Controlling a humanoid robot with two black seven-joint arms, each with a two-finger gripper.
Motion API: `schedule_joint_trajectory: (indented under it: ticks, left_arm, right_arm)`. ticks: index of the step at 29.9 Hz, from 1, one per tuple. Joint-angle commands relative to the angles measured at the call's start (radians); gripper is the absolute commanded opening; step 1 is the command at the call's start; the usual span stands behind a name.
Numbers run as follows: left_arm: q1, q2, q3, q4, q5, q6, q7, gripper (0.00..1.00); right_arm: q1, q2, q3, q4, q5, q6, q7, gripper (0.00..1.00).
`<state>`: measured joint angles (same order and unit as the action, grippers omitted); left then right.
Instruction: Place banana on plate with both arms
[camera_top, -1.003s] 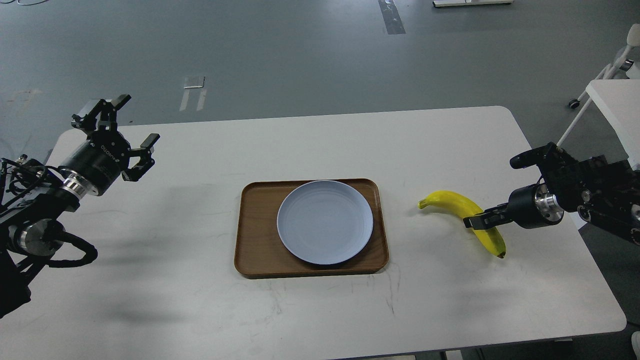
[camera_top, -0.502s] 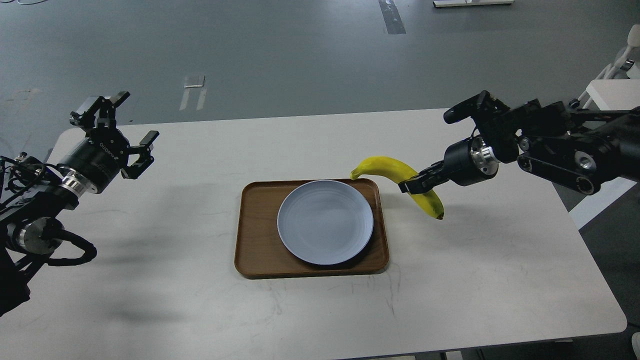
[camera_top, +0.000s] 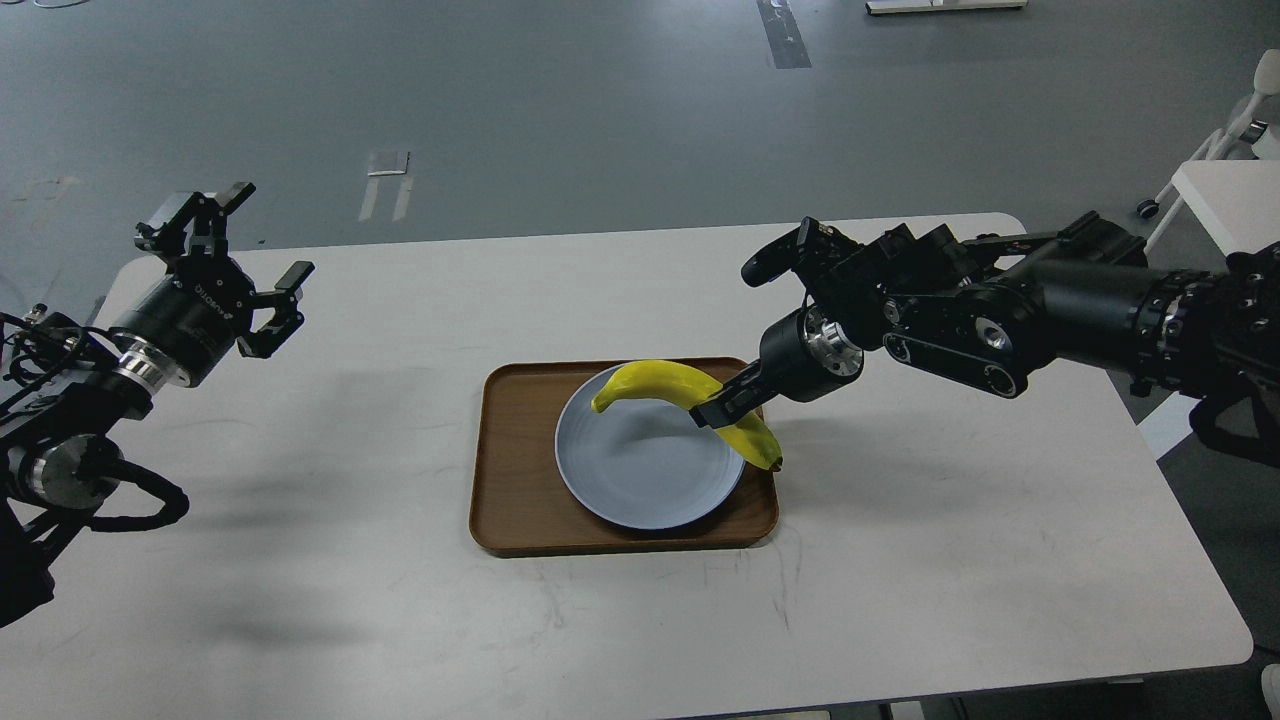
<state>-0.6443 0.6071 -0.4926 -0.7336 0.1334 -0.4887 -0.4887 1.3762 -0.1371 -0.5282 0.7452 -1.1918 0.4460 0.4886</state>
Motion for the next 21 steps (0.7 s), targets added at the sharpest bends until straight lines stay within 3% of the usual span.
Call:
schedule_joint_trajectory:
  ticks: [1, 10, 16, 17, 21]
  left_arm:
    - [0.0, -0.001, 0.0, -0.001, 0.0, 0.0, 0.0, 0.98]
    - [0.0, 0.0, -0.009, -0.001, -0.001, 0.0, 0.0, 0.98]
    - [0.0, -0.001, -0.007, -0.001, 0.0, 0.0, 0.0, 0.98]
    - [0.0, -0.001, -0.009, -0.001, -0.001, 0.0, 0.0, 0.98]
    - [-0.002, -0.001, -0.009, -0.001, 0.0, 0.0, 0.0, 0.98]
  right_arm:
    - [-0.016, 0.027, -0.001, -0.021, 0.027, -0.001, 0.0, 0.26]
    - [-0.032, 0.073, -0.001, -0.063, 0.077, 0.0, 0.0, 0.53]
    - [-0.034, 0.063, -0.001, -0.064, 0.083, 0.002, 0.0, 0.86]
    - [-0.036, 0.057, 0.005, -0.064, 0.084, 0.002, 0.0, 0.95]
    - [-0.026, 0.01, 0.048, -0.07, 0.142, -0.001, 0.0, 0.99]
